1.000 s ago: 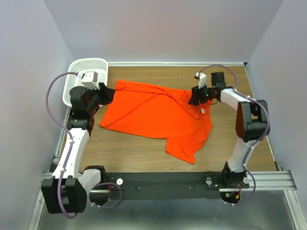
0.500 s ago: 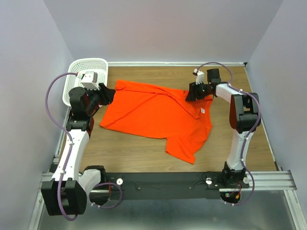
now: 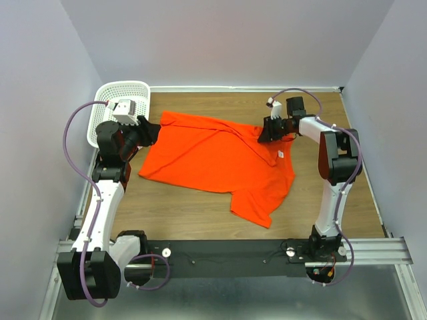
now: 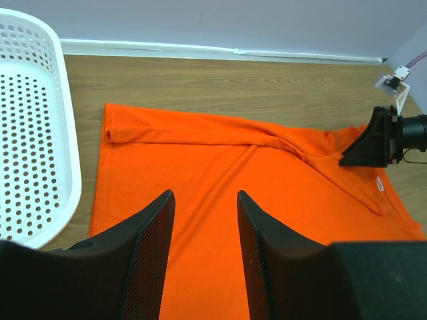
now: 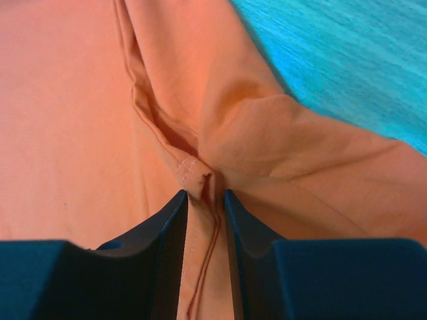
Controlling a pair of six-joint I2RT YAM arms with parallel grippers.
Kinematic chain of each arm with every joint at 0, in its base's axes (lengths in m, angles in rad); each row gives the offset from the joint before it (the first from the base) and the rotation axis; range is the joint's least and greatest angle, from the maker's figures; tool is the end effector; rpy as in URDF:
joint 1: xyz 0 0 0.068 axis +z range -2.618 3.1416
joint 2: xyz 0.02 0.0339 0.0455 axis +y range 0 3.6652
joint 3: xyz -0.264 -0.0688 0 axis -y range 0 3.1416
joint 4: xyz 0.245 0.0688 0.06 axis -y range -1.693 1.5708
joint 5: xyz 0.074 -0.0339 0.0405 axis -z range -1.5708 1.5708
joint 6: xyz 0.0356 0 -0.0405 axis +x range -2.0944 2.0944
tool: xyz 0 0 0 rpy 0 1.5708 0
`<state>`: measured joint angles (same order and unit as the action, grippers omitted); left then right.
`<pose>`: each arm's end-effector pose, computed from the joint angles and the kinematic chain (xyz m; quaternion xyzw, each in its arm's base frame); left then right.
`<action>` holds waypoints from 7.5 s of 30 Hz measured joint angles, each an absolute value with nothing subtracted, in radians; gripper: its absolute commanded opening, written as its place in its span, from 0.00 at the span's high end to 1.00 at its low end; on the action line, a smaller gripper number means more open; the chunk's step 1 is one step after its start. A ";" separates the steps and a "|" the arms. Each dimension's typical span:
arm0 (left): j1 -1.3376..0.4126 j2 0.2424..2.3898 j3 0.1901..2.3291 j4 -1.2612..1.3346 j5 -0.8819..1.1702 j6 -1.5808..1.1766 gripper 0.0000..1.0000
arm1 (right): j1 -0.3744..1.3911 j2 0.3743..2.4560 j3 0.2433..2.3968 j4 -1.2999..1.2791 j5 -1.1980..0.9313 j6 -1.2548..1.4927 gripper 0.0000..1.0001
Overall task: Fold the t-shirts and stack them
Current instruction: Fold the tshirt
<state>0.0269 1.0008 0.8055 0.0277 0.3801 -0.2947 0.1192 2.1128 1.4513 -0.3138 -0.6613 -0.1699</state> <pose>0.2354 -0.0069 0.3292 0.0003 0.7599 -0.2276 0.6089 0.4379 0.0745 0.1520 -0.2245 0.8811 0.3032 0.2853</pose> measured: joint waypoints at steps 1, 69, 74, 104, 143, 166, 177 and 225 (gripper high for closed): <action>0.027 1.001 0.805 0.028 0.380 -0.295 0.49 | 0.119 2.109 1.449 -0.316 -0.664 -0.173 0.64; 0.027 1.011 0.805 0.028 0.380 -0.294 0.49 | 0.353 1.971 1.398 -0.444 -0.690 -0.219 0.73; 0.027 1.011 0.805 0.027 0.380 -0.291 0.49 | 0.405 1.964 1.398 -0.515 -0.714 -0.257 0.68; 0.027 1.012 0.805 0.028 0.380 -0.291 0.49 | -0.045 2.056 1.420 -0.244 -0.307 0.120 0.66; 0.027 1.012 0.805 0.027 0.380 -0.291 0.49 | -0.045 2.143 1.502 -0.223 -0.382 0.239 0.78; 0.027 1.013 0.805 0.027 0.380 -0.291 0.49 | -0.212 2.069 1.416 -0.202 -0.332 0.231 1.00; 0.027 1.096 0.805 0.028 0.407 -0.296 0.51 | -0.264 2.072 1.424 -0.202 -0.331 0.200 0.99; -0.209 2.328 1.822 -0.234 0.036 -0.588 0.53 | -0.314 2.147 1.482 -0.195 -0.414 0.175 0.99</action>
